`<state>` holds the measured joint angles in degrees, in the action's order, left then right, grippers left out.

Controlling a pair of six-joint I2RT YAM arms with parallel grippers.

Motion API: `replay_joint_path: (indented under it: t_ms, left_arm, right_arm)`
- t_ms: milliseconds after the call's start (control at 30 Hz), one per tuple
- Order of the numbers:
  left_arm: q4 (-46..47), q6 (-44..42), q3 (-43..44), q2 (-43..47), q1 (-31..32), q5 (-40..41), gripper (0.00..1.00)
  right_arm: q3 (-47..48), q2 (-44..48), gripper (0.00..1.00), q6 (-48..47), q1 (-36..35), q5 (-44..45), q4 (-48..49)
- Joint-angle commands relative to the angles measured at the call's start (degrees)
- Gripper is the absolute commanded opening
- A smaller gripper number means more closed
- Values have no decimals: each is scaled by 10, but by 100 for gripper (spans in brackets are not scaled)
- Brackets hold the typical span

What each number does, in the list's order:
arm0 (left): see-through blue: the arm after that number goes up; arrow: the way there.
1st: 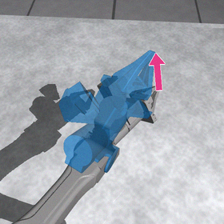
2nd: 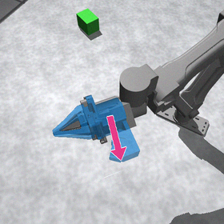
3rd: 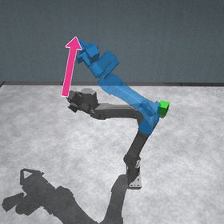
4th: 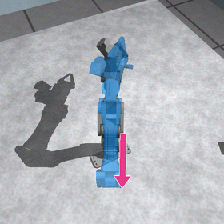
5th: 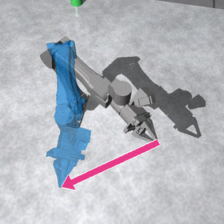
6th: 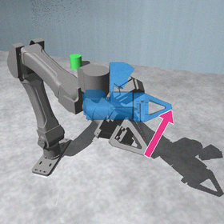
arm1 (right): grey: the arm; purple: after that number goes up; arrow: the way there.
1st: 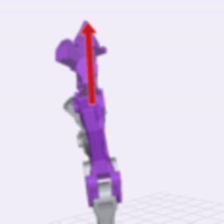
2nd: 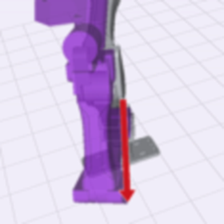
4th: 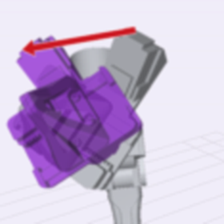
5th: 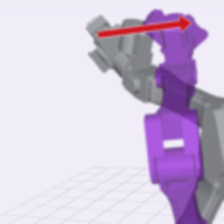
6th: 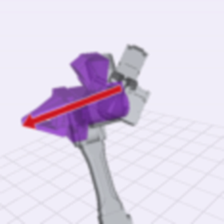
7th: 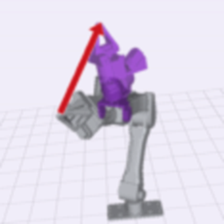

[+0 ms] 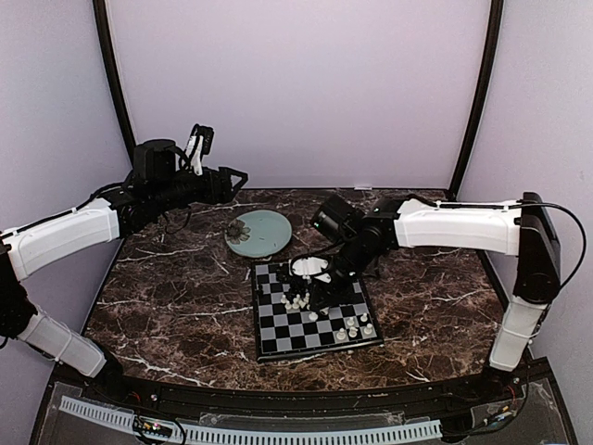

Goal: Set up the chess pieces on the board
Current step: Place the queen at d1.

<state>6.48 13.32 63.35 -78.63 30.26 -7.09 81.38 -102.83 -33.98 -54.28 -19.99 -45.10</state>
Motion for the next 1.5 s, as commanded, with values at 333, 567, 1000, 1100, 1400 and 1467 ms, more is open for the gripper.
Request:
replay_joint_path:
  t_ms: [333,567,1000,1100,1400,1467]
  left_arm:
    - [-2,-1,2,25,0,-5,80]
    - [-2,-1,2,26,1,-6,80]
    - [-2,-1,2,25,1,-6,80]
    - [-2,-1,3,25,1,-7,79]
    - [-2,0,2,22,1,-8,80]
    - [-2,0,1,22,0,-7,80]
  right_arm:
    - [-22,-52,14,-4,-66,-13,18]
    - [-21,-65,15,-7,-67,-4,18]
    - [-26,-68,15,1,-68,20,31]
    - [-30,-63,15,-1,-68,26,30]
    - [-48,-45,15,-4,-68,39,26]
    - [-51,-42,15,-6,-68,45,26]
